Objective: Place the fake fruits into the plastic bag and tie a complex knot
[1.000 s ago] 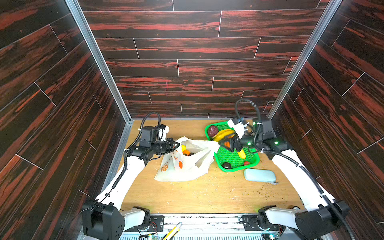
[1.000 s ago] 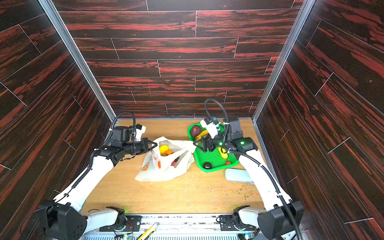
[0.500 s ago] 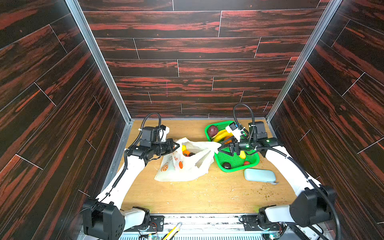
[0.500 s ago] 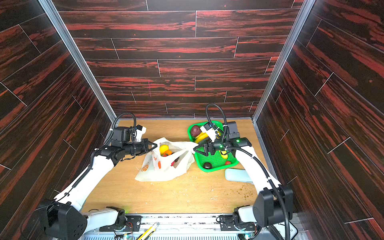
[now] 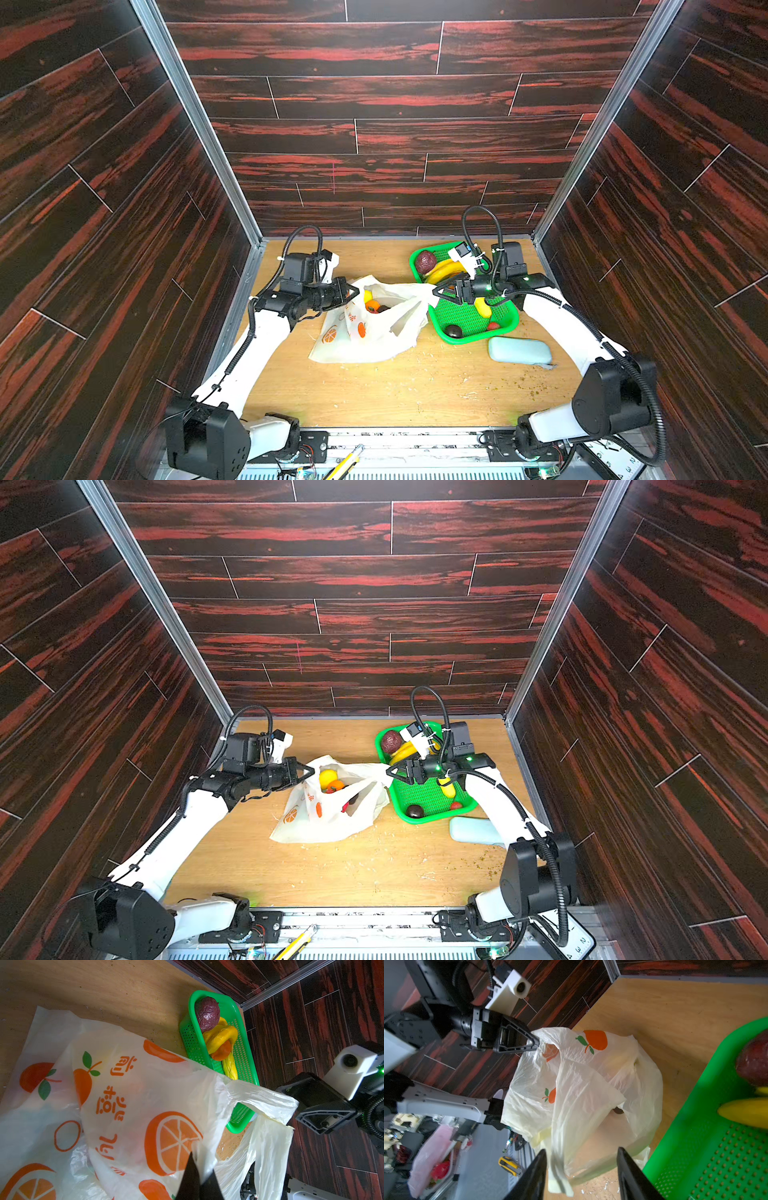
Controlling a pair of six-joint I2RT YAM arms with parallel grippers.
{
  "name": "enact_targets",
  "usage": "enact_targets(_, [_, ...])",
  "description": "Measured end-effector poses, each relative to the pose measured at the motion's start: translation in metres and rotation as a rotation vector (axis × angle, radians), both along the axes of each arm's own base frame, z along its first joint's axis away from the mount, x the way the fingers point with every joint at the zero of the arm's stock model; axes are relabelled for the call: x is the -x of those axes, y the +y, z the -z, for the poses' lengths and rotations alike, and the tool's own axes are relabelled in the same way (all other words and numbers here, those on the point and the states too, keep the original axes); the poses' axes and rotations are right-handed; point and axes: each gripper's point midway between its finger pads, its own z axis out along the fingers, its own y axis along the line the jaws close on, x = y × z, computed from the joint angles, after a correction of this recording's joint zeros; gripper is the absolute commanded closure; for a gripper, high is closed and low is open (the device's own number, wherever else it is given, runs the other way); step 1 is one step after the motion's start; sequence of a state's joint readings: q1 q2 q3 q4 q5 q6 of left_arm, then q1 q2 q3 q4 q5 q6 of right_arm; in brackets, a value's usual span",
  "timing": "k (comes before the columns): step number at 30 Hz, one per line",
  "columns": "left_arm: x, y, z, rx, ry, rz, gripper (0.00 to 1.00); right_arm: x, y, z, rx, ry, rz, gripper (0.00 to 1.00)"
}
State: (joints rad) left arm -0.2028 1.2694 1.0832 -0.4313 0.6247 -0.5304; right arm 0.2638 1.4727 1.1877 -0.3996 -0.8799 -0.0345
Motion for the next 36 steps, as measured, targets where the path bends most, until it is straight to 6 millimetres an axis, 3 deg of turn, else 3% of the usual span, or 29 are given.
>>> enact_targets(5, [0.000,0.000,0.000,0.000,-0.001,0.000,1.00,0.001,0.002,-0.003,-0.014,0.009,-0.004,0.91])
enact_targets(7, [-0.001,0.000,0.000,0.000,-0.003,-0.001,0.94,0.002,0.004,-0.004,-0.023,0.020,-0.006,1.00])
enact_targets(10, [-0.001,0.001,-0.001,-0.005,-0.010,-0.005,0.90,0.003,0.004,-0.005,-0.034,0.044,-0.004,1.00])
enact_targets(16, [-0.002,0.006,-0.010,-0.031,-0.057,-0.026,0.70,0.001,0.006,-0.012,-0.062,0.065,0.008,1.00])
enact_targets(21, [-0.002,0.013,-0.041,-0.061,-0.159,-0.048,0.55,-0.001,0.007,-0.016,-0.081,0.089,0.022,1.00])
enact_targets(29, [0.011,0.021,-0.087,-0.094,-0.306,-0.054,0.48,-0.006,0.008,-0.022,-0.098,0.107,0.046,1.00])
enact_targets(33, [0.030,0.010,-0.102,-0.114,-0.385,0.000,0.44,-0.012,0.008,-0.026,-0.096,0.105,0.069,1.00])
enact_targets(36, [0.054,-0.016,-0.109,-0.141,-0.455,0.098,0.42,-0.018,0.008,-0.031,-0.097,0.103,0.084,1.00])
